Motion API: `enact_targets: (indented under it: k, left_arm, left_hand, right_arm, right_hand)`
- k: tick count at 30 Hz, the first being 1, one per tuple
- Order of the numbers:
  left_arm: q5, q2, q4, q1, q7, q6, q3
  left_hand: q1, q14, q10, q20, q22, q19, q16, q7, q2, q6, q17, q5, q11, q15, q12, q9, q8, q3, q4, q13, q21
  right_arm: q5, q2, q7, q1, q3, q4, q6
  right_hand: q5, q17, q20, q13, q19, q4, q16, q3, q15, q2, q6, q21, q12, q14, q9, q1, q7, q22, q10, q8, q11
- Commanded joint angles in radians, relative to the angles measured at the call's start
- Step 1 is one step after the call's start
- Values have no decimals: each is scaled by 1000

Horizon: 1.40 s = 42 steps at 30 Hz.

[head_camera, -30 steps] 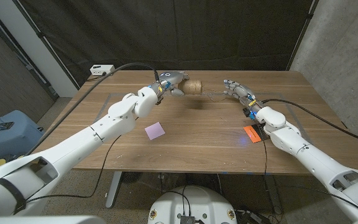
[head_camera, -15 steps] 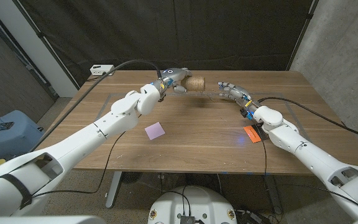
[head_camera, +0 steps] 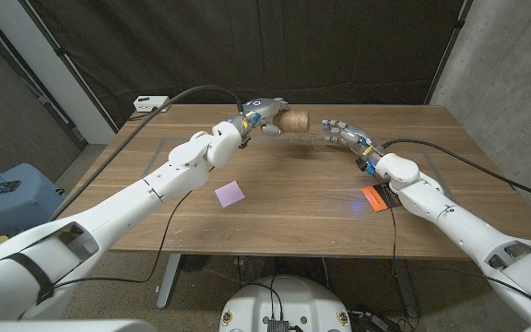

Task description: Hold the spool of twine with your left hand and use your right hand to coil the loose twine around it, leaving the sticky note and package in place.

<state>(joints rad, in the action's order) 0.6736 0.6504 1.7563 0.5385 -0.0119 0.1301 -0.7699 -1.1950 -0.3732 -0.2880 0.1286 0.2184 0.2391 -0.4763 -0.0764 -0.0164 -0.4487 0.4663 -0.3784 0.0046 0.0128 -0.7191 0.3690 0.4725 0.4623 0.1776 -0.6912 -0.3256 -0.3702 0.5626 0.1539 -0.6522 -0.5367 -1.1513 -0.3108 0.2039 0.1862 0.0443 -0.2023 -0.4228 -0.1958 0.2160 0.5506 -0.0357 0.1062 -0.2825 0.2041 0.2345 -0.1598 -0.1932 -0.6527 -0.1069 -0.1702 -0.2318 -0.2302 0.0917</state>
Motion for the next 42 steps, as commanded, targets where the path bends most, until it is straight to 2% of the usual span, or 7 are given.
enact_targets:
  k: [1, 14, 21, 25, 29, 38, 42]
  left_arm:
    - [-11, -12, -4, -13, 1, -5, -5]
    - [-10, -17, -14, -29, -8, -9, -5]
    - [-16, -21, -15, -35, -16, -14, -2]
    - [-20, -23, -16, -38, -16, -21, -3]
    - [-22, -27, -17, -40, -17, -23, -4]
    - [-26, -38, -18, -44, -20, -26, -8]
    - [-30, -40, -16, -42, -19, -23, -7]
  left_hand:
    - [28, -11, -34, -6, 1, 4, -7, 14, -59, -26, 3, -13, -30, -3, -7, 47, 55, 17, -22, -6, -5]
    - [20, -23, -62, -15, 1, 4, -14, 30, -47, -75, 6, -20, -47, -12, -13, 41, 75, 6, -14, -12, -8]
    - [14, -35, -82, -22, 1, 5, -15, 37, -35, -105, 3, -17, -56, -21, -17, 35, 87, 6, -9, -15, -9]
    - [12, -37, -83, -22, 0, 5, -12, 40, -35, -101, 1, -15, -56, -19, -16, 32, 85, 8, -10, -16, -9]
    - [5, -50, -108, -31, 0, 7, -8, 48, -10, -136, -8, 1, -68, -28, -20, 24, 98, 11, -3, -20, -10]
    - [-3, -63, -120, -31, -1, 9, -5, 45, -4, -145, -14, 24, -66, -28, -19, 14, 100, 23, -6, -24, -11]
    - [-2, -62, -120, -29, -1, 8, -2, 38, -7, -141, -16, 36, -63, -25, -16, 10, 98, 30, -12, -27, -11]
  right_arm:
    - [18, -16, 21, 40, -18, 38, -9]
    - [26, -71, 63, 100, -48, 126, -29]
    - [31, -88, 56, 114, -54, 149, -28]
    - [38, -92, 43, 120, -55, 157, -24]
    - [55, -89, 37, 128, -64, 158, -21]
    - [89, -93, -4, 131, -77, 154, -12]
    - [100, -95, -20, 132, -81, 154, -6]
  right_hand:
    - [7, 4, 79, -4, -5, 0, 7, 10, -70, -3, 1, 6, -6, -8, -4, -24, -6, -2, -8, -2, -4]
    - [9, 7, 82, -5, 0, 9, 2, -2, -73, -21, 25, 0, -17, -2, -4, -66, -37, -3, 3, 12, -6]
    - [13, 9, 88, -7, -9, 11, 8, -2, -84, -13, 11, 2, -11, -18, -5, -94, -51, -3, -18, 9, 3]
    - [11, 12, 106, -9, -31, 17, 13, -3, -97, 3, -5, 9, -9, -31, -5, -114, -46, -3, -27, 5, 8]
    - [8, 13, 107, -11, -33, 18, 15, -7, -100, 5, -14, 9, -8, -35, -6, -119, -46, -3, -31, 3, 7]
    - [-23, 15, 105, -16, -64, 18, 26, -53, -103, -45, -40, 15, -1, -70, -8, -129, -53, -3, -58, -2, 9]
    - [-27, 15, 103, -19, -82, 14, 32, -69, -121, -67, -49, 18, 3, -90, -9, -146, -53, -4, -74, -4, 15]
